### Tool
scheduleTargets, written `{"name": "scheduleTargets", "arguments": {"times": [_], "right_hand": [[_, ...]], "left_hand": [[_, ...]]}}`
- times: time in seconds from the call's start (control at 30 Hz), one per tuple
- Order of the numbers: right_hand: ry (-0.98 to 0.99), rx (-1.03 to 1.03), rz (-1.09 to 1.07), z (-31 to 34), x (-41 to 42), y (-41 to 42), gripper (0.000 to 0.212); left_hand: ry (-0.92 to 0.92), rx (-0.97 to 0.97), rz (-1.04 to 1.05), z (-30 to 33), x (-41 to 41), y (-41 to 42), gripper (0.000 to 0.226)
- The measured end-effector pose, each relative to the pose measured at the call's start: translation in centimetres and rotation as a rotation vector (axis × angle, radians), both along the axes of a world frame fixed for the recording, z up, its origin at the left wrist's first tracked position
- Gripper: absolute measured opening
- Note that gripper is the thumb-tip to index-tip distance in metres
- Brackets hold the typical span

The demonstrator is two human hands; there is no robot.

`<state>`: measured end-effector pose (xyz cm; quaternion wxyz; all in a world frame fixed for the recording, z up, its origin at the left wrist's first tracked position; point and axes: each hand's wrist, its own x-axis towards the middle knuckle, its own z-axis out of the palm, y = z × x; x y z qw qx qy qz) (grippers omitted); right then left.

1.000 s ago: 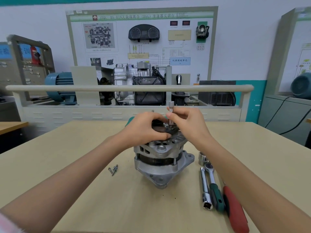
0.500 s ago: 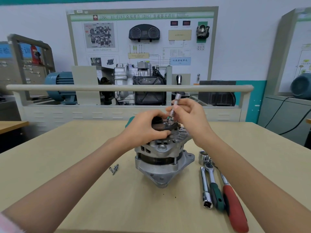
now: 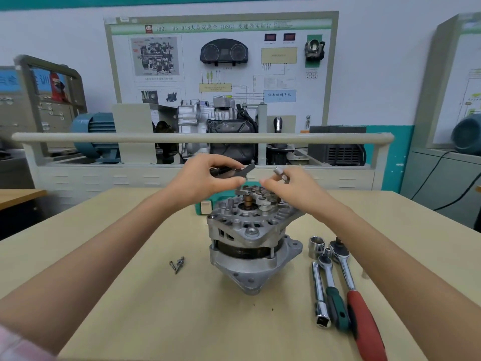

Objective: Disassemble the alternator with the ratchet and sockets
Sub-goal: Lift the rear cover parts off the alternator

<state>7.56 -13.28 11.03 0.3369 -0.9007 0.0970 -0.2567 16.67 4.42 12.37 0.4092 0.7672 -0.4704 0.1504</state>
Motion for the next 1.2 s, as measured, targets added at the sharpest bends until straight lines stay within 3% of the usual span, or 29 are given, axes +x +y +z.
{"name": "scheduleTargets", "arguments": {"times": [0.2, 0.3, 0.4, 0.63, 0.77, 1.07, 1.2], "right_hand": [[0.261, -0.276, 0.012, 1.0, 0.9, 0.8, 0.044], [0.368, -0.272, 0.031, 1.8, 1.2, 0.4, 0.047], [0.448, -0.234, 0.055, 2.5, 1.3, -0.3, 0.047], [0.428, -0.072, 0.027, 2.0, 1.8, -0.5, 0.057], [0.373, -0.057, 0.024, 1.7, 1.6, -0.5, 0.042], [0.295, -0.005, 0.010, 1.2, 1.3, -0.3, 0.036], [0.290, 0.009, 0.016, 1.2, 1.1, -0.2, 0.037]], "left_hand": [[-0.022, 0.068, -0.008, -0.6, 1.4, 2.4, 0.025], [-0.085, 0.200, 0.080, -1.3, 2.6, 4.1, 0.023], [-0.012, 0.254, 0.113, -2.8, 3.8, 6.4, 0.024], [-0.067, 0.622, 0.250, -7.3, 7.0, 10.5, 0.024], [0.011, 0.661, 0.270, -9.7, 7.9, 12.2, 0.025], [0.057, 0.853, 0.338, -11.6, 8.6, 12.0, 0.035], [0.077, 0.751, 0.298, -11.4, 8.7, 11.7, 0.025]]}}
